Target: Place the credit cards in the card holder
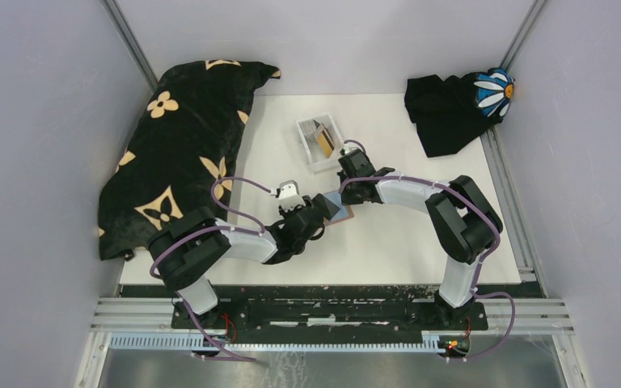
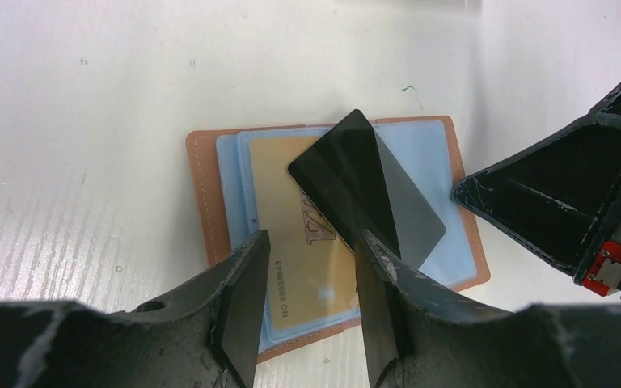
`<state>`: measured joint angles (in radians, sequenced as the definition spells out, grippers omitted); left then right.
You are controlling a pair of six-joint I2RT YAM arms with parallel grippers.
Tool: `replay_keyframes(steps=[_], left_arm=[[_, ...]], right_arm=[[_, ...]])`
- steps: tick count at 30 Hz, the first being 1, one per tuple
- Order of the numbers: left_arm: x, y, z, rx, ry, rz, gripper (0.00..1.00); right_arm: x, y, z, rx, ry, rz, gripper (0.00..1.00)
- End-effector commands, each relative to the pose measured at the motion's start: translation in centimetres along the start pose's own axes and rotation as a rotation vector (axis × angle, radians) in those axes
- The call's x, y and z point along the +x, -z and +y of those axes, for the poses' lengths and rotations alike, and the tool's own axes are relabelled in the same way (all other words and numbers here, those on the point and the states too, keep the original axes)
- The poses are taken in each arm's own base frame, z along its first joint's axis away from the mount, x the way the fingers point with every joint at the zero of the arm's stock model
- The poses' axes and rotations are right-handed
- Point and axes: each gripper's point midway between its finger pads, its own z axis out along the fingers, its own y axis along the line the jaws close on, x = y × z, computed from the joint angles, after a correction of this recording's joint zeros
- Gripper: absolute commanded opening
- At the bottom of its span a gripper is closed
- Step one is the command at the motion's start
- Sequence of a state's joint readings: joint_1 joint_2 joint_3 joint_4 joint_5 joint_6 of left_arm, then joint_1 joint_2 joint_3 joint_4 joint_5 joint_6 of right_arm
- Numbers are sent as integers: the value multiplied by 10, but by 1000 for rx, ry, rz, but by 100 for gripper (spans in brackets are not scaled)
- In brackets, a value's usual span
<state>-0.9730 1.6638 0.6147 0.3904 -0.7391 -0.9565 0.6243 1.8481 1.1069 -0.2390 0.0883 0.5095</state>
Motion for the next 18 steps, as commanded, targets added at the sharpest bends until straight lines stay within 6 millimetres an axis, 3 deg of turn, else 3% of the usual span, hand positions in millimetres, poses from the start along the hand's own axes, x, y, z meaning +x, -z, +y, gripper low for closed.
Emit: replay_keyframes(steps=[1,18], left_arm=[[-3,-3,7,-25,-20,-26,52],[-10,-23,1,15,76,-23,52]], right_arm=[[46,-20,-12,42,26,136,6],[46,-19,-11,36,30,136,6]])
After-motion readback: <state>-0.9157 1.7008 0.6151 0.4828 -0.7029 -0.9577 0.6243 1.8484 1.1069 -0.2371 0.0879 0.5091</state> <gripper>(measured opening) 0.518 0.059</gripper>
